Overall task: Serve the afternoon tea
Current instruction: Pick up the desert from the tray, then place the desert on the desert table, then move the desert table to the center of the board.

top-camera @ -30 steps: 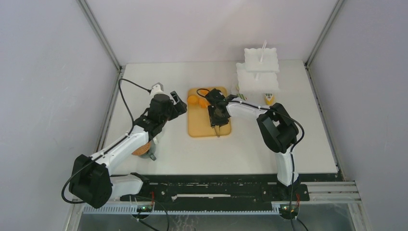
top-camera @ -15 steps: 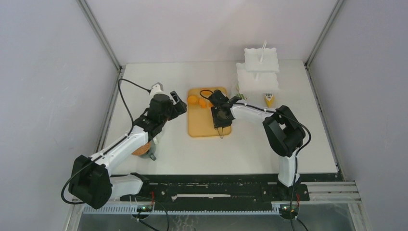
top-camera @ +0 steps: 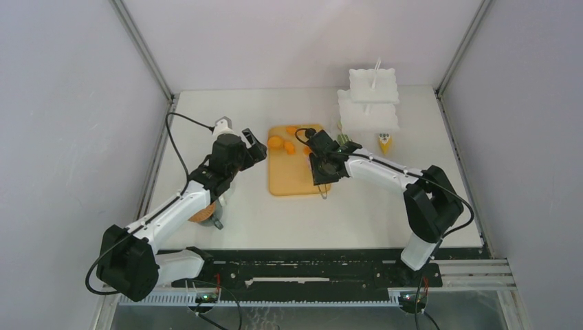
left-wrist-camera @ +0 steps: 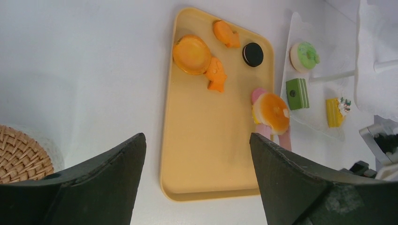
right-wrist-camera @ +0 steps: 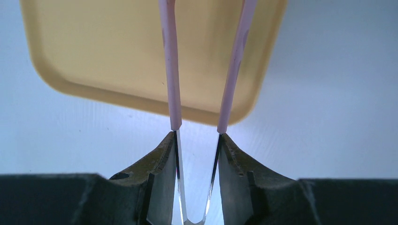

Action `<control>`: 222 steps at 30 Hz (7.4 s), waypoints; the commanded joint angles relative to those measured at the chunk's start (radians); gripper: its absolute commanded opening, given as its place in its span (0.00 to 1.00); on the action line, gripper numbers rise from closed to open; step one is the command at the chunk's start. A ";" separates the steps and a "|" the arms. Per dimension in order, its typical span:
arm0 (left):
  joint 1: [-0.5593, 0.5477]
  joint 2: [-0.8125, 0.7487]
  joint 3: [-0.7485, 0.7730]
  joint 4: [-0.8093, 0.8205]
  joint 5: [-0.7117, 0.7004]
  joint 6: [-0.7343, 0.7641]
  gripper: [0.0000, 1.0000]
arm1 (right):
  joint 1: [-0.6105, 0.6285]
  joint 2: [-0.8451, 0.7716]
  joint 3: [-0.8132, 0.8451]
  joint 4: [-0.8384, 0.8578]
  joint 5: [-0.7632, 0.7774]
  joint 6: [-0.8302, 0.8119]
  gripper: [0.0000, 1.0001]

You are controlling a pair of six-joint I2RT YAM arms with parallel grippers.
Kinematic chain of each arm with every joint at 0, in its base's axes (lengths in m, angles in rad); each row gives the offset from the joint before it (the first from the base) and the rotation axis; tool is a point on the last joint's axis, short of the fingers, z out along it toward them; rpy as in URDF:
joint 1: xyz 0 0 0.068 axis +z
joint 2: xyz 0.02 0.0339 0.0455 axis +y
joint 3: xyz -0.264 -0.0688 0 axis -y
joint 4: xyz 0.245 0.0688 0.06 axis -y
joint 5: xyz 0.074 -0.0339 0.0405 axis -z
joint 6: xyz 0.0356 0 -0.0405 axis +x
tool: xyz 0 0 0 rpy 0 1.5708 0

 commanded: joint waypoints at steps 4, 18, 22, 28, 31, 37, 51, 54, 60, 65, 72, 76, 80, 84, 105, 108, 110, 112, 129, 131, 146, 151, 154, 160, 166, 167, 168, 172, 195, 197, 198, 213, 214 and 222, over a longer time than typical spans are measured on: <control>0.005 -0.030 0.045 0.041 0.019 -0.008 0.86 | 0.010 -0.171 -0.080 -0.037 0.060 0.047 0.21; -0.007 -0.023 0.067 0.042 0.030 -0.003 0.85 | -0.118 -0.420 -0.208 -0.135 0.121 0.087 0.21; -0.013 -0.013 0.075 0.040 0.035 0.000 0.85 | -0.172 -0.461 -0.236 -0.152 0.131 0.088 0.21; -0.015 -0.001 0.092 0.037 0.040 0.008 0.85 | -0.250 -0.473 -0.258 -0.178 0.137 0.084 0.22; -0.015 0.005 0.102 0.033 0.040 0.014 0.85 | -0.282 -0.475 -0.268 -0.183 0.140 0.085 0.22; -0.016 0.010 0.106 0.032 0.036 0.021 0.85 | -0.351 -0.474 -0.292 -0.184 0.144 0.073 0.22; -0.015 0.024 0.109 0.032 0.032 0.016 0.85 | -0.469 -0.446 -0.310 -0.161 0.116 0.029 0.22; -0.016 0.026 0.108 0.032 0.030 0.015 0.85 | -0.486 -0.444 -0.310 -0.161 0.116 0.024 0.23; -0.016 0.028 0.103 0.034 0.029 0.014 0.85 | -0.512 -0.424 -0.309 -0.153 0.099 0.016 0.23; -0.017 0.031 0.103 0.038 0.026 0.014 0.85 | -0.518 -0.391 -0.310 -0.145 0.088 0.016 0.23; -0.016 0.033 0.100 0.039 0.026 0.019 0.85 | -0.521 -0.345 -0.301 -0.117 0.073 0.019 0.23; -0.016 0.032 0.096 0.038 0.025 0.021 0.85 | -0.522 -0.318 -0.288 -0.104 0.063 0.017 0.23; -0.015 0.030 0.092 0.038 0.025 0.024 0.85 | -0.522 -0.290 -0.271 -0.093 0.057 0.014 0.23; -0.014 0.027 0.089 0.035 0.022 0.025 0.85 | -0.522 -0.265 -0.248 -0.082 0.055 0.013 0.23; -0.014 0.027 0.084 0.032 0.020 0.024 0.85 | -0.528 -0.159 -0.166 -0.024 0.034 0.001 0.22; -0.013 0.025 0.081 0.032 0.022 0.024 0.85 | -0.529 -0.144 -0.144 -0.017 0.035 -0.001 0.23; -0.014 0.022 0.078 0.030 0.021 0.026 0.85 | -0.529 -0.135 -0.129 -0.014 0.038 -0.001 0.22; -0.014 0.019 0.074 0.030 0.020 0.027 0.85 | -0.529 -0.126 -0.118 -0.012 0.041 -0.002 0.22; -0.007 0.016 0.072 0.026 0.018 0.029 0.85 | -0.527 -0.172 -0.141 0.069 0.055 -0.002 0.23; -0.006 0.016 0.072 0.029 0.019 0.027 0.85 | -0.527 -0.173 -0.143 0.077 0.051 -0.004 0.23; -0.003 0.014 0.060 0.033 0.024 0.025 0.85 | -0.531 -0.196 -0.173 0.122 0.063 0.006 0.23; -0.003 0.009 0.054 0.030 0.020 0.027 0.85 | -0.554 -0.233 -0.184 0.148 0.086 0.015 0.23; -0.003 0.007 0.047 0.031 0.020 0.022 0.85 | -0.575 -0.243 -0.184 0.149 0.094 0.024 0.23; -0.006 0.022 0.061 0.034 0.025 0.027 0.85 | -0.643 -0.245 -0.190 0.159 0.087 0.041 0.23; -0.016 0.087 0.147 0.030 0.052 0.051 0.85 | -0.732 -0.227 -0.189 0.182 0.037 0.070 0.23; -0.045 0.107 0.177 0.027 0.061 0.056 0.85 | -0.747 -0.222 -0.190 0.184 0.030 0.076 0.23; -0.054 0.131 0.207 0.026 0.074 0.057 0.85 | -0.755 -0.217 -0.190 0.187 0.027 0.079 0.23; -0.069 0.246 0.340 0.053 0.173 0.051 0.86 | -0.772 -0.203 -0.190 0.207 0.018 0.095 0.23; -0.129 0.886 0.939 0.286 0.470 -0.227 0.85 | -0.806 -0.116 -0.141 0.272 -0.032 0.128 0.23; -0.134 0.917 0.960 0.295 0.478 -0.249 0.85 | -0.805 -0.113 -0.133 0.271 -0.028 0.127 0.23; -0.136 0.934 0.973 0.299 0.481 -0.253 0.84 | -0.807 -0.112 -0.128 0.270 -0.028 0.127 0.23; -0.179 1.092 1.041 0.350 0.514 -0.331 0.72 | -0.806 -0.084 -0.090 0.278 -0.029 0.135 0.23; -0.179 1.096 1.037 0.358 0.517 -0.337 0.69 | -0.805 -0.082 -0.089 0.277 -0.029 0.136 0.23; -0.176 1.098 1.020 0.387 0.551 -0.341 0.42 | -0.807 -0.075 -0.085 0.266 -0.004 0.109 0.23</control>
